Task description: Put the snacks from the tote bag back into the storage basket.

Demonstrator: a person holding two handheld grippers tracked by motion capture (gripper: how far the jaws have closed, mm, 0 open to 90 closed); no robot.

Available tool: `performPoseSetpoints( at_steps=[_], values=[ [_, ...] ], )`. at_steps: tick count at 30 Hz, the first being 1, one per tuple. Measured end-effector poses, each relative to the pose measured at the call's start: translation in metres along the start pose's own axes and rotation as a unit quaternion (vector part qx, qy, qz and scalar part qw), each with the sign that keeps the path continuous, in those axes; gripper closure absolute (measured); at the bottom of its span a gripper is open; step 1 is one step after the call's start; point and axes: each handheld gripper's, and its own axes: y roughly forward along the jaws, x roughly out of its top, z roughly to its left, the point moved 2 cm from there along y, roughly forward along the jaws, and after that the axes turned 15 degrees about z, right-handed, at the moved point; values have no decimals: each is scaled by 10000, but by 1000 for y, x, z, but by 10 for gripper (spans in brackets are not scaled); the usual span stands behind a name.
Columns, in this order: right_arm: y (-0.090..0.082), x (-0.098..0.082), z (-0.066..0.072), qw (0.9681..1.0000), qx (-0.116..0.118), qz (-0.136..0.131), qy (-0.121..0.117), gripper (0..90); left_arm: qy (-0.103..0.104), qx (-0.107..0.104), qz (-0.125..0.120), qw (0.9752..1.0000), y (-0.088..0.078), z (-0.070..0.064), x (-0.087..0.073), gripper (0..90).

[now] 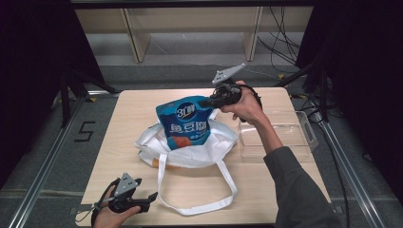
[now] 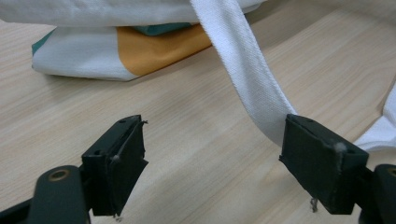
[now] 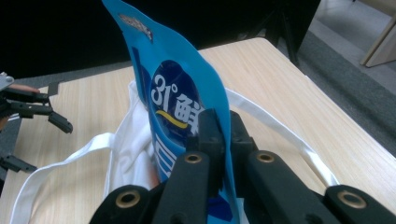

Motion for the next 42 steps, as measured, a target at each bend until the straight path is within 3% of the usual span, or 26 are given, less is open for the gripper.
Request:
performPoseSetpoints(
  at_steps=[1,6,7,9,10,11,13,15,17,18,21,22,24,30,32,34,35,40,41,42],
  values=[
    [0,1,0,10000,-25,40,-29,891,76,56,21,10000,-1,1,0,208],
    [-1,7,3,9996,-80,221,-128,900,7,-8,3,10000,0,0,0,210],
    [-2,8,2,9993,-90,256,-238,900,26,-10,48,10000,-1,0,0,210],
    [-1,8,2,9995,-51,242,-188,900,-91,-34,-82,9999,1,-1,0,211],
    [-2,8,1,9994,-5,278,-214,900,-76,-31,-86,9999,1,-1,0,213],
    [-2,8,1,9994,-9,275,-223,900,155,20,5,9999,-1,1,0,214],
    [-1,9,2,9991,-63,237,-343,900,141,16,5,9999,-1,1,0,218],
    [-2,11,4,9990,-54,316,-327,900,-84,-37,-60,9999,0,-1,0,219],
    [-2,17,5,9987,-12,242,-453,900,-43,-27,-134,9999,1,-1,1,220],
    [-2,17,5,9987,-12,242,-453,900,71,14,-30,10000,-1,1,0,220],
    [-2,22,10,9987,26,235,-450,900,67,7,5,10000,-1,1,0,223],
    [-2,26,11,9982,46,212,-564,900,81,10,21,10000,-1,2,0,224],
    [-3,26,13,9985,62,242,-480,900,90,22,22,10000,-1,1,0,224],
    [-6,39,21,9975,-55,170,-682,900,81,74,25,9999,-1,3,-1,227],
    [-10,45,22,9972,-62,126,-729,900,96,78,38,9999,-1,3,-1,227],
    [-15,49,25,9980,-38,111,-629,900,106,27,34,9999,-2,2,-1,229],
    [-20,54,25,9976,-117,-16,-688,900,127,45,38,9999,-2,2,-1,231],
    [-32,62,24,9968,-253,-70,-759,900,140,43,47,9999,-2,3,-1,232],
    [-35,63,26,9979,-247,-58,-603,900,140,44,44,9999,-2,3,-1,233],
    [-37,65,25,9971,-234,-89,-713,900,122,99,24,9999,-1,3,-1,234]
  ],
)
